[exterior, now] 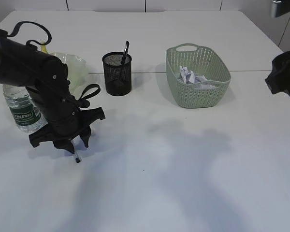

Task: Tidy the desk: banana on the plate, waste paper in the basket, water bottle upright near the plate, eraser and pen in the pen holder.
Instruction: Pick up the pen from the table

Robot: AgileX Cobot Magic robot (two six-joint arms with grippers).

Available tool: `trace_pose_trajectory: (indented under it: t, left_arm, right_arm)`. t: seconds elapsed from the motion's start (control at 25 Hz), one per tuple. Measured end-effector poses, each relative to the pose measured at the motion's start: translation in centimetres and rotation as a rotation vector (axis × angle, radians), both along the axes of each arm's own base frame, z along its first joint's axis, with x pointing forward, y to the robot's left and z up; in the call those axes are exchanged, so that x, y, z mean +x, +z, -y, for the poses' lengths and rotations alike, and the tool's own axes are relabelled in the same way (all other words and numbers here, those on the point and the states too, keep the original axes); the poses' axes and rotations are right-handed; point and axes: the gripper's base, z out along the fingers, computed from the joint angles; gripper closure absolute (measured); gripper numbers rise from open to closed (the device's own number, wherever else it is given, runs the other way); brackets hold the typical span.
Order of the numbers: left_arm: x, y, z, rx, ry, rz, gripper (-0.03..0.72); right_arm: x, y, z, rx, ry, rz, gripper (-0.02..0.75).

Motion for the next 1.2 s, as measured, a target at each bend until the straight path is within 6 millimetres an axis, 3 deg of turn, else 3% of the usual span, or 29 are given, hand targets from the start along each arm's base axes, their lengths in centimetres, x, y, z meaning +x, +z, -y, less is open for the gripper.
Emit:
trace_pose_trajectory:
  t: [0.92,1.2]
  left_arm:
    - [-0.2,-1.3,-0.2,0.033,0.005,-0.048,0.456]
    - [-0.3,-1.3,-0.2,0.038,0.008,-0.063,0.602]
  right_arm:
    - [0.0,0.0,0.0,-0.003,-0.003,-0.004,0.237]
    - [0.0,0.0,0.0,-0.004,-0.003,-0.003,0.237]
